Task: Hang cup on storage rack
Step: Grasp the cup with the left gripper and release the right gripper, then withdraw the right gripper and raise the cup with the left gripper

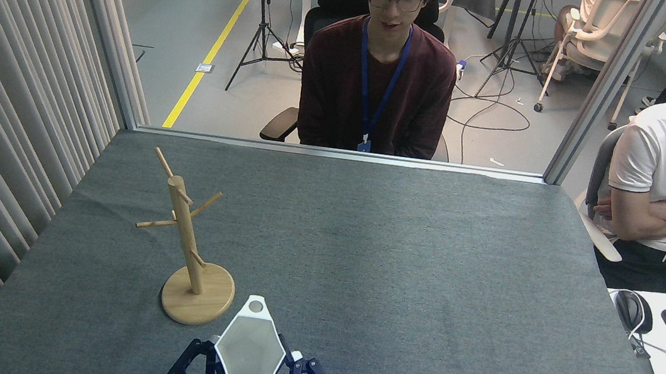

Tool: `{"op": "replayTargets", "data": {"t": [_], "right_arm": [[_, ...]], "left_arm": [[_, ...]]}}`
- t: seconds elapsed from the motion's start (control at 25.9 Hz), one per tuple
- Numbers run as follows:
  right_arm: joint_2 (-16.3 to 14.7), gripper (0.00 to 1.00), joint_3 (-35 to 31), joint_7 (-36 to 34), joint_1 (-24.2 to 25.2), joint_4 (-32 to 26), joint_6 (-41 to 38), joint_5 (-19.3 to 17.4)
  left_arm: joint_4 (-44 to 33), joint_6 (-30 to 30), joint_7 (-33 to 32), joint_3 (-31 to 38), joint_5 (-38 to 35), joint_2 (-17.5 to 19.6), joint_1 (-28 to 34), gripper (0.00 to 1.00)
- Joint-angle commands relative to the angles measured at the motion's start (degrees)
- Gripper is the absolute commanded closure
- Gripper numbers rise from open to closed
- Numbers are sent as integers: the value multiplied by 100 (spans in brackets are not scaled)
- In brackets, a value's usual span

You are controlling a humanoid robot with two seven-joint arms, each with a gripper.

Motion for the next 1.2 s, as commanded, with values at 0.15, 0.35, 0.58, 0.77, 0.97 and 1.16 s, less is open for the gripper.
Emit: {"op": "replayTargets", "data": {"t": [0.15,0.35,0.58,0.77,0.97,1.16], "right_arm": [[-7,43,4,5,31,4,-38,-10],[-7,1,4,-144,40,-145,-38,-37],[-104,1,4,-373,242,-1068,-117,-72],[-7,1,-901,-522,13,-1200,735,-758],[-200,1,-2518,-171,-250,-479,753,-1601],[-692,1,-3046,-127,49,-268,516,-1619]], "left_arm": [[1,-12,12,-5,0,8,-16,66],[1,-12,21,4,0,8,-25,65],[-8,-3,12,4,0,17,-7,66],[-26,14,3,22,0,8,2,66],[-43,366,12,57,18,35,-16,66],[-26,964,12,224,18,61,-60,71]]}}
